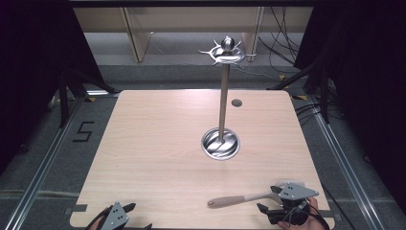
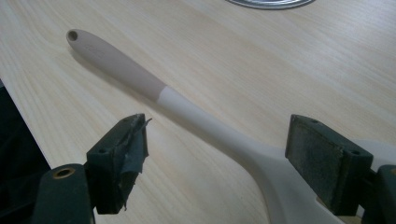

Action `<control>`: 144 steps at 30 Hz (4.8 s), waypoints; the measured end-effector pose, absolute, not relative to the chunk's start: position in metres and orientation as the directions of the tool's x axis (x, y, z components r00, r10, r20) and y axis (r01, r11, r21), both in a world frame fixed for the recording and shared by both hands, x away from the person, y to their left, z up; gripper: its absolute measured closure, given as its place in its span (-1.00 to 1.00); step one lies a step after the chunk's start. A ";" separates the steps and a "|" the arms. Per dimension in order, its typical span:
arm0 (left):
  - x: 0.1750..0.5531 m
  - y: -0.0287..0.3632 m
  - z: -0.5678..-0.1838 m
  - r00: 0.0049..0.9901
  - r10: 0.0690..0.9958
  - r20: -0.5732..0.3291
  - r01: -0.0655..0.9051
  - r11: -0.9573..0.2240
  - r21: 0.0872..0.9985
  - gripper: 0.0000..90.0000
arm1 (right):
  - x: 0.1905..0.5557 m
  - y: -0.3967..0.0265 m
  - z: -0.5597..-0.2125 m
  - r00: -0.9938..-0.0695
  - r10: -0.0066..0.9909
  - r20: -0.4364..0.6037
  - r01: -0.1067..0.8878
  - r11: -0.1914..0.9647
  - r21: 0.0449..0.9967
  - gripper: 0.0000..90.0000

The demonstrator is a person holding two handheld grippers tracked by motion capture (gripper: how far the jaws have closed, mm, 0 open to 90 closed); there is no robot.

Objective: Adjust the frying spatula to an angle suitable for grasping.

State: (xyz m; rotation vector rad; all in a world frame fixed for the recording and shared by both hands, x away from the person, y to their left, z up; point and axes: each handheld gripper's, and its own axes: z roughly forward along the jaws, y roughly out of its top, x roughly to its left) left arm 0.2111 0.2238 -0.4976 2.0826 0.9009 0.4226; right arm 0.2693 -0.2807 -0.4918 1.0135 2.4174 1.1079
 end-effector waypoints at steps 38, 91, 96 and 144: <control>0.210 0.221 -0.497 0.694 0.719 0.020 0.441 -0.447 0.778 -0.66 | 0.293 -0.231 -0.474 -0.869 0.489 -0.072 0.337 0.692 0.639 -0.17; 0.210 0.219 -0.498 0.708 0.706 0.027 0.432 -0.462 0.775 -0.65 | 0.340 -0.173 -0.475 -0.986 0.162 -0.028 0.156 0.976 0.155 0.56; 0.210 0.219 -0.498 0.706 0.708 0.024 0.433 -0.458 0.776 -0.65 | 0.342 -0.172 -0.475 -0.979 0.188 -0.084 0.175 0.974 0.146 0.69; 0.211 0.221 -0.496 0.707 0.707 0.001 0.435 -0.436 0.787 -0.65 | 0.346 -0.258 -0.373 -0.820 0.569 -0.051 0.241 0.425 0.872 0.69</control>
